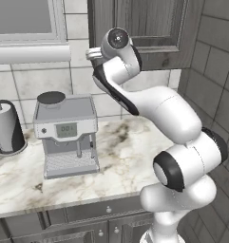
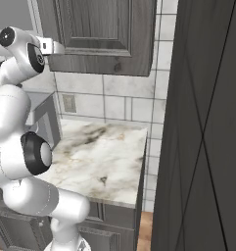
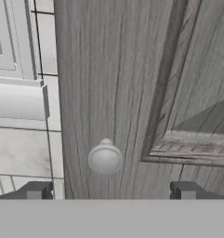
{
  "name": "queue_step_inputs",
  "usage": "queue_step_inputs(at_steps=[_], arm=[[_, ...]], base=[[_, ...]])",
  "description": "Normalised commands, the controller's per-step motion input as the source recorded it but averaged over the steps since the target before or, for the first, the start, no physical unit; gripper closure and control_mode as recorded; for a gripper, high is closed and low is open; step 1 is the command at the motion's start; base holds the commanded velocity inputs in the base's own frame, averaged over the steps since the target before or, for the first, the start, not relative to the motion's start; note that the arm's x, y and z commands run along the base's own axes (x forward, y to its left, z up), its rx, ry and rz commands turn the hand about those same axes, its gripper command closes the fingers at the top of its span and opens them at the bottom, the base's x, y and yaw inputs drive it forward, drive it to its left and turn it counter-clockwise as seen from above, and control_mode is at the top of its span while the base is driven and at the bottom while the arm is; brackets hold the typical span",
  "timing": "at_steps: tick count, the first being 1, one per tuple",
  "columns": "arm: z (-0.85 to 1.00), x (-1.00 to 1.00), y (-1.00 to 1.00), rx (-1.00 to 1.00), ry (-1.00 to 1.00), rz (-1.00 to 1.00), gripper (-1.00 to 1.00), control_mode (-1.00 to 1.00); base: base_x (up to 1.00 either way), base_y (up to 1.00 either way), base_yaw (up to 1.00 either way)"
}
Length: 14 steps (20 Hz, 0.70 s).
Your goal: The dining table condiment station is running low on mustard. Refill the condiment station by opening the cabinet and taking the mustard from the cabinet and placing it on the dining table.
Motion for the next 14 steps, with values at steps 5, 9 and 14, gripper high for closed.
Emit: queue_step_inputs(at_steps=[5, 9, 14], arm=[[-0.04, 0.32, 0.06, 0.0, -0.02, -0.01, -1.0, -1.0], [-0.01, 0.32, 0.03, 0.0, -0.02, -0.01, -1.0, -1.0], [0.0, 0.32, 0.0, 0.0, -0.02, -0.01, -1.0, -1.0]], base=[[0.0, 0.0, 0.0], [0.0, 0.0, 0.0], [0.0, 0.0, 0.0]])
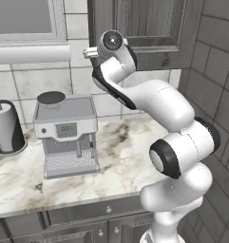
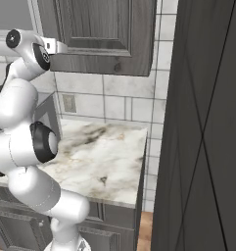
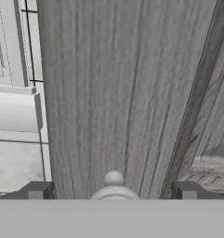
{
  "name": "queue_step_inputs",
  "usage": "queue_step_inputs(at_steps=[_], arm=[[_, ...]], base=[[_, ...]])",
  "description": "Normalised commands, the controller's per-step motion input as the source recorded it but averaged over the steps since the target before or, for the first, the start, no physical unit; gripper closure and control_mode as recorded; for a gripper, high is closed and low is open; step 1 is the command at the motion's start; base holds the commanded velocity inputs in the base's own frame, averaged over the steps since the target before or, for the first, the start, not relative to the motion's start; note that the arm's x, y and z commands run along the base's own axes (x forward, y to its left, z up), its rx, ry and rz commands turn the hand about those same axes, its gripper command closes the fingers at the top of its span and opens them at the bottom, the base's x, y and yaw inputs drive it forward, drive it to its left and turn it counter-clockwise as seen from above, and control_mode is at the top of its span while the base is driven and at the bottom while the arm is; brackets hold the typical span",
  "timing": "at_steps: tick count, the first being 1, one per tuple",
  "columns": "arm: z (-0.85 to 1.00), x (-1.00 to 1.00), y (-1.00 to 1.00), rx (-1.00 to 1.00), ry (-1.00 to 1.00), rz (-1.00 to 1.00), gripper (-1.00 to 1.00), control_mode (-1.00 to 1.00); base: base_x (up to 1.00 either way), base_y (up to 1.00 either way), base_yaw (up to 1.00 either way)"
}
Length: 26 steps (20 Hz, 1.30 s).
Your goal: The dining table condiment station is running low on mustard. Refill the condiment station by opening the cabinet and taking the mustard from the cabinet and placing it on the dining table.
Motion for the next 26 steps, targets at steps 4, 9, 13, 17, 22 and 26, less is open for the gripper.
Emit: queue_step_inputs(at_steps=[4, 9, 13, 17, 22, 26], arm=[[-0.01, 0.32, 0.0, 0.0, -0.02, -0.01, -1.0, -1.0], [-0.06, 0.3, 0.02, 0.0, -0.02, -0.01, 1.0, -1.0], [-0.06, 0.26, 0.04, 0.0, -0.02, 0.0, 1.0, -1.0], [0.0, 0.04, 0.0, 0.0, 0.0, 0.0, 1.0, -1.0], [0.0, 0.0, 0.0, 0.0, 0.0, 0.0, 1.0, -1.0], [0.03, -0.02, 0.0, 0.0, 0.0, 0.0, 1.0, -1.0]], base=[[0.0, 0.0, 0.0], [0.0, 0.0, 0.0], [0.0, 0.0, 0.0], [0.0, 0.0, 0.0], [0.0, 0.0, 0.0], [0.0, 0.0, 0.0]])
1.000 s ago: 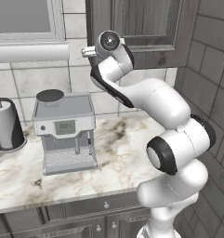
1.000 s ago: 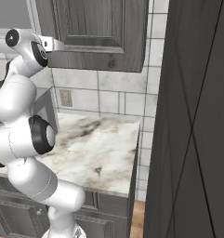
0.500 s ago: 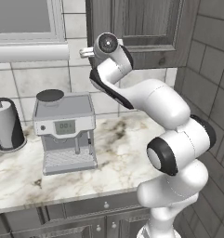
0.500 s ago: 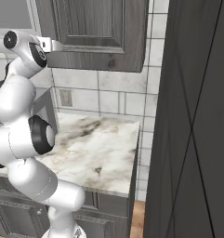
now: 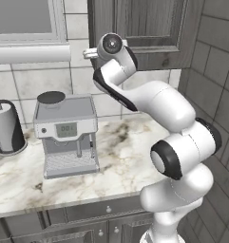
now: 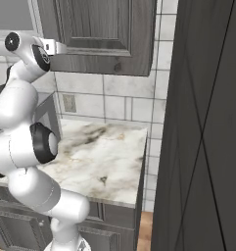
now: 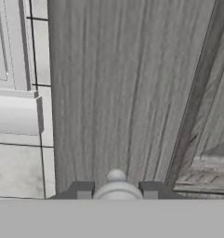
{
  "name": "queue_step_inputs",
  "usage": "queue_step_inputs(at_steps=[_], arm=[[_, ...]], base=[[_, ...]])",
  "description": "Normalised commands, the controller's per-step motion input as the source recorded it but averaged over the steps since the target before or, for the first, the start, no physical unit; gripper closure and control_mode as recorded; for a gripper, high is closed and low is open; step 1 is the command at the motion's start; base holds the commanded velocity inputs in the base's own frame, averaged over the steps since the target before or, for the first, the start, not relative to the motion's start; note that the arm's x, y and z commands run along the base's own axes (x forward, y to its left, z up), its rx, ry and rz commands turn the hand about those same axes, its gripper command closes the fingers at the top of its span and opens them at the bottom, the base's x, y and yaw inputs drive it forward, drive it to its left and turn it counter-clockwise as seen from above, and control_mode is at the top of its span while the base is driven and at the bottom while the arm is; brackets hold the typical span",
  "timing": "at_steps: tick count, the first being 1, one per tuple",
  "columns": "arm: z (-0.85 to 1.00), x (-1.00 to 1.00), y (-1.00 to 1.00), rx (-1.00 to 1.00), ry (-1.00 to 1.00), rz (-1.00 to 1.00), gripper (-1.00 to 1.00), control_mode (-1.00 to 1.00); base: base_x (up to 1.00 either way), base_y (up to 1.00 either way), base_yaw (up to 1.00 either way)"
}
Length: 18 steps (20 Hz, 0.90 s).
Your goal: The dining table condiment station is running low on mustard. Refill the condiment station by opening the cabinet and taking the mustard from the cabinet and placing it on the dining table.
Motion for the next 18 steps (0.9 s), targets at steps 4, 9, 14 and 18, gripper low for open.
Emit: queue_step_inputs(at_steps=[4, 9, 14, 18], arm=[[0.14, -0.38, 0.0, -0.01, 0.0, 0.0, 1.0, -1.0], [0.18, -0.73, 0.0, -0.03, 0.0, 0.0, 1.0, -1.0], [0.27, -0.95, 0.0, -0.04, 0.0, 0.0, 1.0, -1.0], [0.32, -1.0, 0.0, -0.04, 0.0, 0.0, 1.0, -1.0]], base=[[0.0, 0.0, 0.0], [0.0, 0.0, 0.0], [0.0, 0.0, 0.0], [0.0, 0.0, 0.0]])
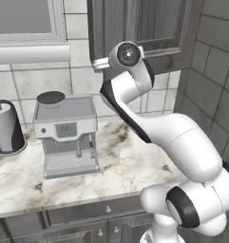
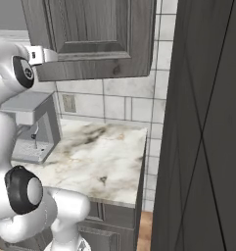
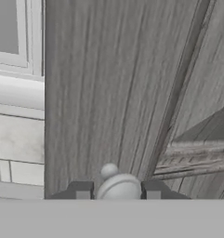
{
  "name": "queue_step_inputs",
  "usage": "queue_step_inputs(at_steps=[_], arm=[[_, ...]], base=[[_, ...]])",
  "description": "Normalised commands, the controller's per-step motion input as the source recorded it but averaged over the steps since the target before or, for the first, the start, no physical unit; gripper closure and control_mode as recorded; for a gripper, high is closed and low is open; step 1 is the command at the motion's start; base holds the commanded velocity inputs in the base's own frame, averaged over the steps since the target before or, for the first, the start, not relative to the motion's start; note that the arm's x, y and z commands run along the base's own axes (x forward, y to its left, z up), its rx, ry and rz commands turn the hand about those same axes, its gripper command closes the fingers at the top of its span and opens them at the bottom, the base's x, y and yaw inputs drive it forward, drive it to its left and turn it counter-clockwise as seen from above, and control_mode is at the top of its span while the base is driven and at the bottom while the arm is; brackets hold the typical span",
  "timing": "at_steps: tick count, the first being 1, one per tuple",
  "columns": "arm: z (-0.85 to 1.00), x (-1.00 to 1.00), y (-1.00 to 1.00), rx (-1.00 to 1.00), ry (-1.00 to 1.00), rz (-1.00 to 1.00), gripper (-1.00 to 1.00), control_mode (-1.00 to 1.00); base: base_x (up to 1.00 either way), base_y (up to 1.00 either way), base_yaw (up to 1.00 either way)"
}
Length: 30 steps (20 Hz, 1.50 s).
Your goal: The dining table condiment station is running low on mustard. Refill the condiment station by opening the cabinet and taking the mustard from the cabinet and placing it on the dining table.
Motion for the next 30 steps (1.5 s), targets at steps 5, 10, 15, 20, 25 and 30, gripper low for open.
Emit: queue_step_inputs(at_steps=[5, 10, 15, 20, 25, 30], arm=[[0.3, -1.0, 0.0, -0.04, 0.0, 0.0, 1.0, -1.0], [0.35, -1.0, 0.0, -0.05, 0.0, 0.0, 1.0, -1.0], [0.39, -0.98, 0.0, -0.07, 0.0, 0.0, 1.0, -1.0], [0.4, -0.76, 0.0, -0.07, 0.0, 0.0, -1.0, -1.0], [0.37, -0.64, 0.0, -0.06, 0.0, 0.0, -1.0, -1.0], [0.35, -0.81, 0.04, -0.08, 0.0, 0.0, -1.0, -1.0]], base=[[0.0, 0.0, 0.0], [0.0, 0.0, 0.0], [0.0, 0.0, 0.0], [0.0, 0.0, 0.0], [0.0, 0.0, 0.0], [0.0, 0.0, 0.0]])
